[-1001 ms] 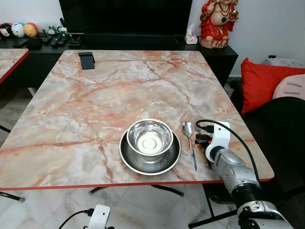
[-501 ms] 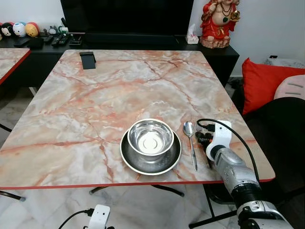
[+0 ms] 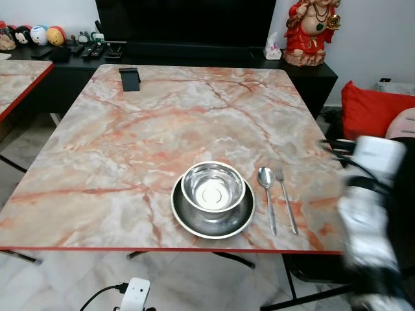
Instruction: Setting the table
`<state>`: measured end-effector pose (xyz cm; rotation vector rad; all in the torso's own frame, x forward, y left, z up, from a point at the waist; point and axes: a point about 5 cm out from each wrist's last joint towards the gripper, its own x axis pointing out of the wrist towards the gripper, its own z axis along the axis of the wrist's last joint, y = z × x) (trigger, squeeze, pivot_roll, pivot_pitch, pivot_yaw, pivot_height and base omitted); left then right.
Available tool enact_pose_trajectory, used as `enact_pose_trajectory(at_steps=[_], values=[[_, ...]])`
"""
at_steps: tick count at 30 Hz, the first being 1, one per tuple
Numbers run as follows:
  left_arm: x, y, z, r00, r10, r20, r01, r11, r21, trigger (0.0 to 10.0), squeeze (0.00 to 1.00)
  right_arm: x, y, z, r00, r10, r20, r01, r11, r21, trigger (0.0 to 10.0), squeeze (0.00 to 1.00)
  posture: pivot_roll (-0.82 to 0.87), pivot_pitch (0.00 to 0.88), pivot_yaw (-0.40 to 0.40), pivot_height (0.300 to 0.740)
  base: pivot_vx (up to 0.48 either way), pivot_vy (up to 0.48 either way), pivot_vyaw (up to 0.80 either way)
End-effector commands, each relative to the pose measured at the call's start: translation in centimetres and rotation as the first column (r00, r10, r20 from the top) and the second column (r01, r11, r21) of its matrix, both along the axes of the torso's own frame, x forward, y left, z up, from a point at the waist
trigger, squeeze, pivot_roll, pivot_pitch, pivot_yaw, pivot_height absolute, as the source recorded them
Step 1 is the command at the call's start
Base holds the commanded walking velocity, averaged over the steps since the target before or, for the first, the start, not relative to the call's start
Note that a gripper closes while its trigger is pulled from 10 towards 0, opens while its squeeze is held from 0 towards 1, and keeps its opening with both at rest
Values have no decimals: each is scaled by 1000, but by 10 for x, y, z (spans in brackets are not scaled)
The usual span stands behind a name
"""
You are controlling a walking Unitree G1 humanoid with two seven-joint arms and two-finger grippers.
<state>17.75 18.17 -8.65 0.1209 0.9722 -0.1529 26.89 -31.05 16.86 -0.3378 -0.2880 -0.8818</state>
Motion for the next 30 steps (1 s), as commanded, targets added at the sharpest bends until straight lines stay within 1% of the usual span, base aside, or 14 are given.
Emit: enact_pose_trajectory(at_steps=[1,4,6,8,11,14,16,18,19,20,25,26,27,30], values=[[0,-3,-1,1000,-4,-10,4,1000,-5,10000,0,-27,-27,-6,984,-176,-13,176,984,10,10000,0,-21,0,-19,740,0,0,0],[1,-4,0,1000,-11,-11,11,1000,-5,10000,0,-71,-62,-33,918,-384,-101,392,918,69,10000,0,-27,0,-20,740,0,0,0],[1,-4,0,1000,-11,-10,11,1000,-6,10000,0,-92,-74,-53,866,-471,-168,492,863,114,10000,0,-33,0,-17,740,0,0,0],[1,-4,0,1000,-14,-10,14,1000,-7,10000,0,-109,-79,-84,812,-524,-255,578,782,234,10000,0,-40,0,-15,740,0,0,0],[2,-4,0,1000,-17,-10,16,1000,-7,10000,0,-123,-68,-133,755,-498,-426,649,658,381,10000,0,-41,0,-15,740,0,0,0],[2,-4,0,1000,-16,-8,16,1000,-7,10000,0,-117,-28,-187,745,-239,-623,616,607,503,10000,0,-28,0,-17,740,0,0,0],[2,-4,0,1000,-14,-8,14,1000,-7,10000,0,-115,-21,-193,747,-199,-634,598,616,512,10000,0,-29,0,-17,740,0,0,0],[2,-4,0,1000,-13,-7,13,1000,-6,10000,0,-108,-4,-206,719,-60,-693,530,692,490,10000,0,-32,0,-15,740,0,0,0],[2,-4,0,1000,-12,-7,12,1000,-5,10000,0,-110,10,-219,647,37,-761,499,734,460,10000,0,-32,0,-15,740,0,0,0],[1,-4,0,1000,-11,-7,11,1000,-5,10000,0,-110,20,-226,613,129,-779,456,748,482,10000,0,-27,0,-20,740,0,0,0],[1,-4,0,1000,3,-6,-3,1000,-5,10000,0,-112,48,-245,517,357,-778,314,766,560,10000,0,-19,0,-26,740,0,0,0],[1,-4,0,1000,3,-6,-3,1000,-5,10000,0,-111,55,-247,476,407,-779,251,787,564,10000,0,-28,0,-25,740,0,0,0],[1,-4,0,1000,4,-7,-4,1000,-5,10000,0,-114,67,-253,406,508,-760,182,770,612,10000,0,-27,0,-27,740,0,0,0],[1,-4,0,1000,8,-6,-8,1000,-7,10000,0,-122,82,-261,317,610,-726,136,728,672,10000,0,-21,0,-31,740,0,0,0]])
